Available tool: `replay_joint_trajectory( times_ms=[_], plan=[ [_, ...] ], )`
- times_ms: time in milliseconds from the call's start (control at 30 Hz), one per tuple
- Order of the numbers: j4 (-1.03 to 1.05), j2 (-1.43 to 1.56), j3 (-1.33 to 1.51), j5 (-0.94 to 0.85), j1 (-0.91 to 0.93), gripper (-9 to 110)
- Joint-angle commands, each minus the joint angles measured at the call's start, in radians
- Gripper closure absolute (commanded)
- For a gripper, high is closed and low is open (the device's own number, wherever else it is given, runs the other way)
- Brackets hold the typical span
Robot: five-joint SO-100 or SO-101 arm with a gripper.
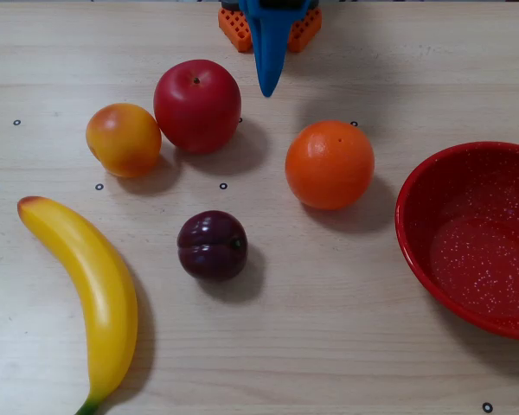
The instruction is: Put plum in the red bowl.
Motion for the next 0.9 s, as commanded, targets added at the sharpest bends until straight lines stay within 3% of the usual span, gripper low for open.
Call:
replay_joint_trajectory(
  times_ms=[0, 467, 867],
  plan=[
    [0.008, -0.058, -0.141, -0.044, 0.028, 102],
    [0.049, -0.528, -0.586, -0.095, 0.115, 102],
    [0.236, -1.055, -1.129, -0.126, 0.209, 102]
  ],
)
